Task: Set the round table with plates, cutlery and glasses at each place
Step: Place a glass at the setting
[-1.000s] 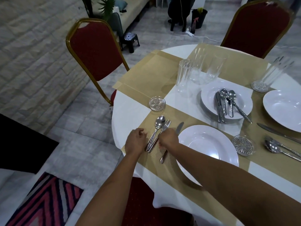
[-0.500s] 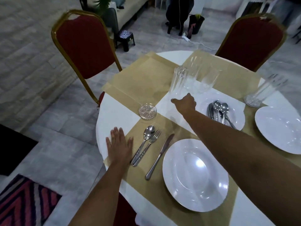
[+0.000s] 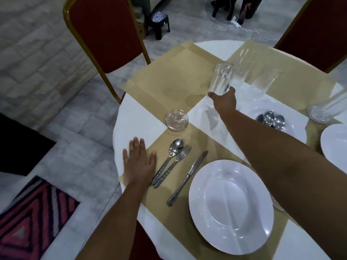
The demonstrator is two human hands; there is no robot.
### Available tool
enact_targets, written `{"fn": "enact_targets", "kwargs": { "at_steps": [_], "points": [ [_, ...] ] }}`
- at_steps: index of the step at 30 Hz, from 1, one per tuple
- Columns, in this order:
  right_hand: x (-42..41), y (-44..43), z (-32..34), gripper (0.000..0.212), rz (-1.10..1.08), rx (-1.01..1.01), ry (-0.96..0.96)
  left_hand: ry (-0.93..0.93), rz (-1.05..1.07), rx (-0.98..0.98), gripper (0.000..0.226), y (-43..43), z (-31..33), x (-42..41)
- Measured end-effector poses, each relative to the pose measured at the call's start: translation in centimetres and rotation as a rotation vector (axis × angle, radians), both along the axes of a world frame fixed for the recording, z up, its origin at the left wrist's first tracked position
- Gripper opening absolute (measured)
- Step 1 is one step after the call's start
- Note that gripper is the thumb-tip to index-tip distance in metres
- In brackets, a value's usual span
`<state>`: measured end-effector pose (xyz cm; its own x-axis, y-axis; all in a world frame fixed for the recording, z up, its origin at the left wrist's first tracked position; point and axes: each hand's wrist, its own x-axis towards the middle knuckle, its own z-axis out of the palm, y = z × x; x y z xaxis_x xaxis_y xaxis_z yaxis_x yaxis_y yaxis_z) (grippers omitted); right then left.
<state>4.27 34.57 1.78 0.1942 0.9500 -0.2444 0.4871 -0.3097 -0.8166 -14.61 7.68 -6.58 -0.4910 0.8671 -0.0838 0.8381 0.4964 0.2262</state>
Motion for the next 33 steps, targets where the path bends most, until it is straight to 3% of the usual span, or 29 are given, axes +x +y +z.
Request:
{"fn": "enact_targets", "kwargs": {
  "at_steps": [5, 20, 24, 28, 33],
  "points": [
    [-0.1, 0.2, -0.1, 0.07, -0.018, 0.056, 0.037, 0.004, 0.007, -0.008, 0.075, 0.0, -0.3, -0.1],
    [4.8, -10.9, 2.7, 0.063, -0.113, 0.194, 0.25, -0.108, -0.034, -0.054, 0.06, -0.8, 2.7, 0.5],
    [8.5, -15.6, 3.7, 0.052, -0.098, 0.225, 0.237, -0.051, -0.096, 0.016, 0.059, -3.1, 4.5, 4.1],
    [12.8, -19.8, 3.9, 0.05, -0.091, 0.235, 0.232, -0.072, -0.144, 0.055, 0.081, -5.7, 5.6, 9.6],
    [18.6, -24.2, 4.5, 0.033, -0.062, 0.272, 0.226, -0.109, -0.196, 0.091, 0.068, -9.0, 6.8, 18.3]
  ]
}}
